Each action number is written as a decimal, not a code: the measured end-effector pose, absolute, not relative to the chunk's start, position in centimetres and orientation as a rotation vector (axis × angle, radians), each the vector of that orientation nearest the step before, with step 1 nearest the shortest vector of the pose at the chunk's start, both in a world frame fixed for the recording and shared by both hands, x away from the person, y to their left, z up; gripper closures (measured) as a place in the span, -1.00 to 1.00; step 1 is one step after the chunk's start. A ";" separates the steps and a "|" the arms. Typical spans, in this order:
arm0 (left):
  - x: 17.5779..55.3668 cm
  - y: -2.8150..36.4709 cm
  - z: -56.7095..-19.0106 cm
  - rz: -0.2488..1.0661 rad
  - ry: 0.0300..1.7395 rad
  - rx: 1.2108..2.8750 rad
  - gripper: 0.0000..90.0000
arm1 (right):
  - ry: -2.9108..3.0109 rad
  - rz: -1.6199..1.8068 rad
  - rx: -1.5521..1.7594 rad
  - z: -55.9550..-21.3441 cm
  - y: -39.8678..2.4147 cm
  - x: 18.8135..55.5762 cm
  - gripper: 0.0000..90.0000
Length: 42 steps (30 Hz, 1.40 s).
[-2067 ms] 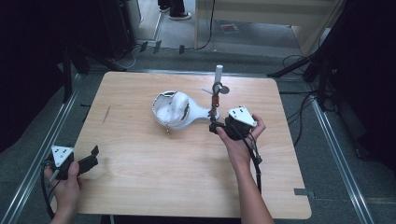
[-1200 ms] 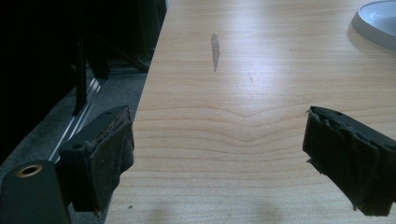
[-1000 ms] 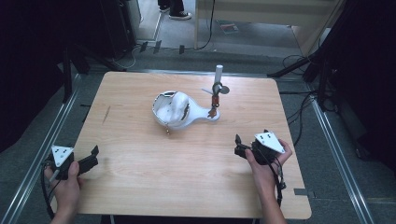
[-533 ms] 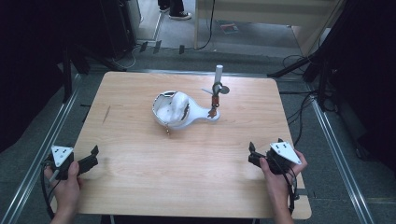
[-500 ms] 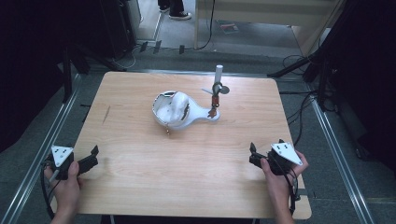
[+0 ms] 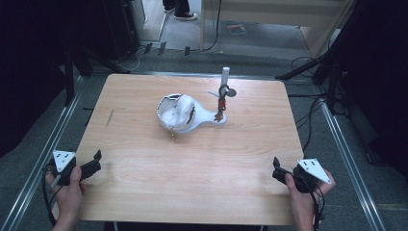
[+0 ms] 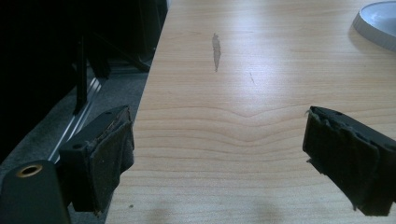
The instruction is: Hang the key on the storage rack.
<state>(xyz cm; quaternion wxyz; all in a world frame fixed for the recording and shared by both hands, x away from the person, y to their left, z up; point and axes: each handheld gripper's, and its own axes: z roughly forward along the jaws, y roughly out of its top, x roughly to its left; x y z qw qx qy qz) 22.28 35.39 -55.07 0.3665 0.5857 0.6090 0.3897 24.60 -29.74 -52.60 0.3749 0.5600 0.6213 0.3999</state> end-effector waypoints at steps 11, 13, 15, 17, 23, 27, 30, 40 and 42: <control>22.3 35.4 -55.1 1.001 1.566 1.505 -0.79 | 1.577 1.022 1.461 -53.1 -31.7 23.0 -1.00; 22.3 35.4 -55.1 0.999 1.564 1.507 -0.79 | 1.572 1.027 1.473 -53.2 -32.1 22.7 -1.00; 22.3 35.4 -55.1 0.999 1.560 1.509 -0.79 | 1.562 1.029 1.488 -53.3 -32.7 22.2 -1.00; 22.3 35.3 -55.1 0.997 1.559 1.509 -0.79 | 1.557 1.033 1.499 -53.4 -33.1 21.7 -1.00; 22.3 35.4 -55.1 0.996 1.561 1.508 -0.79 | 1.538 1.038 1.523 -53.9 -34.7 20.2 -1.00; 22.3 35.4 -55.1 0.997 1.562 1.508 -0.79 | 1.541 1.050 1.521 -54.2 -35.3 19.5 -1.00; 22.3 35.4 -55.1 0.997 1.563 1.505 -0.79 | 1.547 1.053 1.514 -54.5 -35.4 19.2 -1.00; 22.2 35.5 -55.1 0.987 1.563 1.505 -0.79 | 1.573 1.042 1.482 -54.6 -34.6 19.3 -1.00; 22.3 35.5 -55.1 0.991 1.561 1.504 -0.79 | 1.585 1.042 1.476 -54.6 -34.5 19.4 -1.00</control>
